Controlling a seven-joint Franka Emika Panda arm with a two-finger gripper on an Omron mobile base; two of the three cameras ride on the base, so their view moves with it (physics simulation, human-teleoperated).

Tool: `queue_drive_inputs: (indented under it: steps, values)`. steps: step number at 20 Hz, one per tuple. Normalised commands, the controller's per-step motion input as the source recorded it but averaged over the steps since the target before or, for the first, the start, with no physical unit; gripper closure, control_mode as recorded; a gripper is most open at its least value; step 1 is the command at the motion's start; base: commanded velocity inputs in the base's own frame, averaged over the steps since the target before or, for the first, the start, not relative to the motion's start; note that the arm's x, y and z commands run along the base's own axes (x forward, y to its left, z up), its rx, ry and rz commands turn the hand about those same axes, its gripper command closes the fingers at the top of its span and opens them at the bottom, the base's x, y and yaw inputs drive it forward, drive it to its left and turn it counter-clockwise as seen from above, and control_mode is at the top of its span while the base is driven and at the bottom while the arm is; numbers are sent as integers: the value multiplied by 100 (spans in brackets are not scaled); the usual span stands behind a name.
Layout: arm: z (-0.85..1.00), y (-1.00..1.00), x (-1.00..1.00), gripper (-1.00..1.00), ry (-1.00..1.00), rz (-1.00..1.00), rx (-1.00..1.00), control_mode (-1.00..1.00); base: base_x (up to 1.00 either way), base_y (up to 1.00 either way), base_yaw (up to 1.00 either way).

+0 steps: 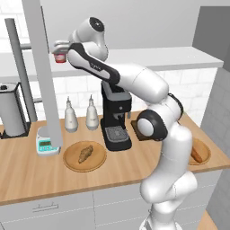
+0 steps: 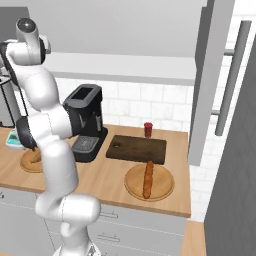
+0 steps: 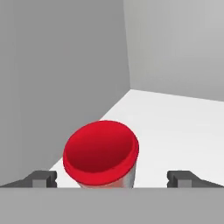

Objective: From the different types of pastries on the counter, select a croissant and place it on the cutting board. Then retrieve a jar of jam from the cabinet and place it alongside the croissant on the cutting board.

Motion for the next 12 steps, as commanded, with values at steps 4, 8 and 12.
queue_drive_inputs:
  steps: [4,8,12]
  values:
    - [0,16,27,-100,2,2,0,-100,0,0,0]
    - [-2,8,13,-100,0,3,0,-100,0,0,0]
    - [-1,16,9,100,0,3,0,-100,0,0,0]
